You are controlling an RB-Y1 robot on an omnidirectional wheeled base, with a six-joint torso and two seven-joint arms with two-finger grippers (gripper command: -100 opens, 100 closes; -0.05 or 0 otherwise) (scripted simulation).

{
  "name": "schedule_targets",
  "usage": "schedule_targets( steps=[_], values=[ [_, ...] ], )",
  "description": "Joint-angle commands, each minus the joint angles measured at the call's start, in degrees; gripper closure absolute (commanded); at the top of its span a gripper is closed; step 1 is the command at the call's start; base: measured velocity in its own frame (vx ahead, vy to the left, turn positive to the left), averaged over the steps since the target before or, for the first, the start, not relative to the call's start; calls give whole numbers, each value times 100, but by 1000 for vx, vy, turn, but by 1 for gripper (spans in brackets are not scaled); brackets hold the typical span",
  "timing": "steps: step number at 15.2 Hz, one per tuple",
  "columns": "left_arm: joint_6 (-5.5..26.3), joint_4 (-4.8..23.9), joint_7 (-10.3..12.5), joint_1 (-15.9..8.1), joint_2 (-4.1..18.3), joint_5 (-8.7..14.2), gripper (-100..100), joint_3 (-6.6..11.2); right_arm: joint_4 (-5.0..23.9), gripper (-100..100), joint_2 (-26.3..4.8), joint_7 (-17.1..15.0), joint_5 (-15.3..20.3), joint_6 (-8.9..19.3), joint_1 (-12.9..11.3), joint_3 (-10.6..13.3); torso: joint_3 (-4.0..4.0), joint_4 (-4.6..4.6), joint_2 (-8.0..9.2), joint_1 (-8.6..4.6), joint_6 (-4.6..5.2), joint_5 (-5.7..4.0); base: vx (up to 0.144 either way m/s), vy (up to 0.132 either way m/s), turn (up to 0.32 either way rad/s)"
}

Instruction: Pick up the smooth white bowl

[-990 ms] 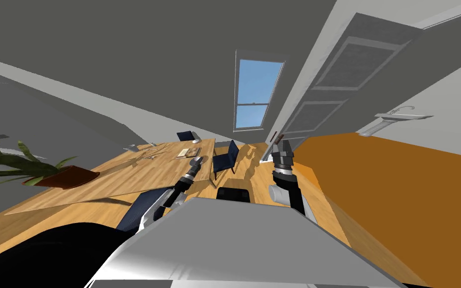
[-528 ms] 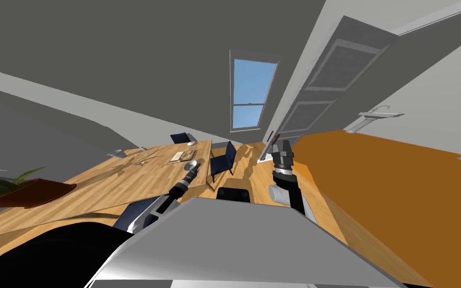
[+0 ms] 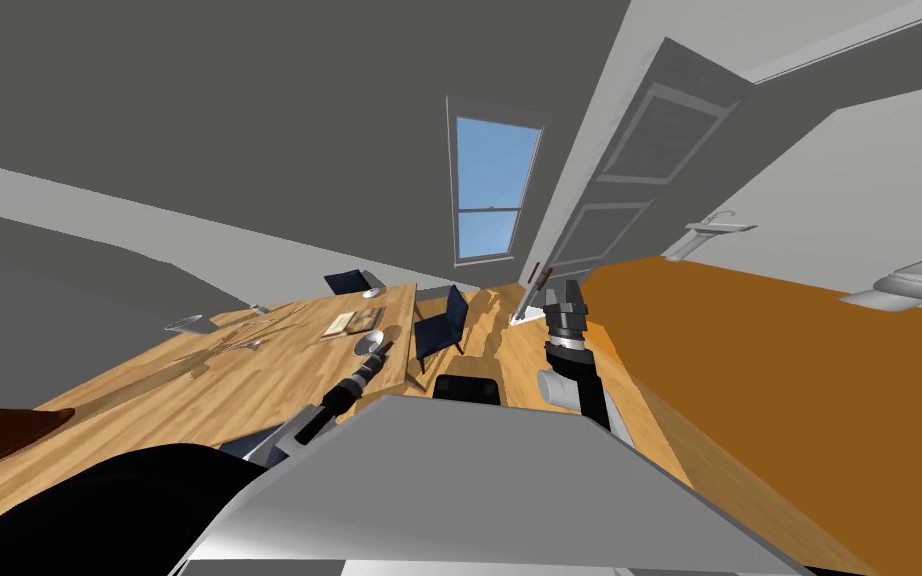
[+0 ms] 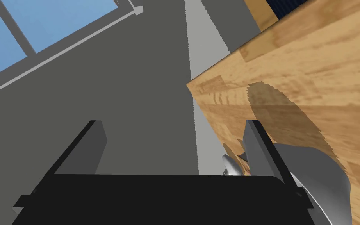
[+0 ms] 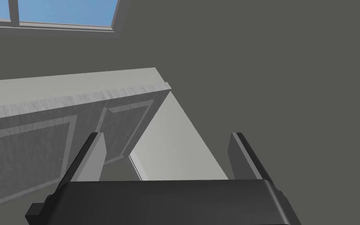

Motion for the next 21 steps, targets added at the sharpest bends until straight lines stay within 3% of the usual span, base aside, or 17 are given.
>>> schedule_targets(
  steps=[1,2,7,8,10,18,21],
  values=[
    [5,286,241,111,235,-49,-100,-31,0,0,0,0,0,0,0,0,0,0,0,0,0,0,106,31,-126],
    [5,354,241,111,235,-49,-100,-31,0,0,0,0,0,0,0,0,-1,0,-2,5,0,0,96,36,-105],
    [55,975,690,332,655,-173,-100,-128,0,0,0,0,0,0,0,0,1,0,3,7,-1,2,90,37,-111],
    [55,986,690,332,655,-173,-100,-128,0,0,0,0,0,0,0,0,2,1,4,6,-1,1,79,26,-90],
    [86,1373,964,469,904,-250,-100,-191,0,0,0,0,0,0,0,0,3,1,5,6,1,1,100,46,-161],
    [128,1883,1323,653,1221,-353,-100,-284,0,0,0,0,0,0,0,0,9,3,15,2,-2,0,75,43,-73],
    [162,2287,1604,804,1459,-437,-100,-371,0,0,0,0,0,0,0,0,6,2,10,11,0,2,79,57,-116]
  ],
)
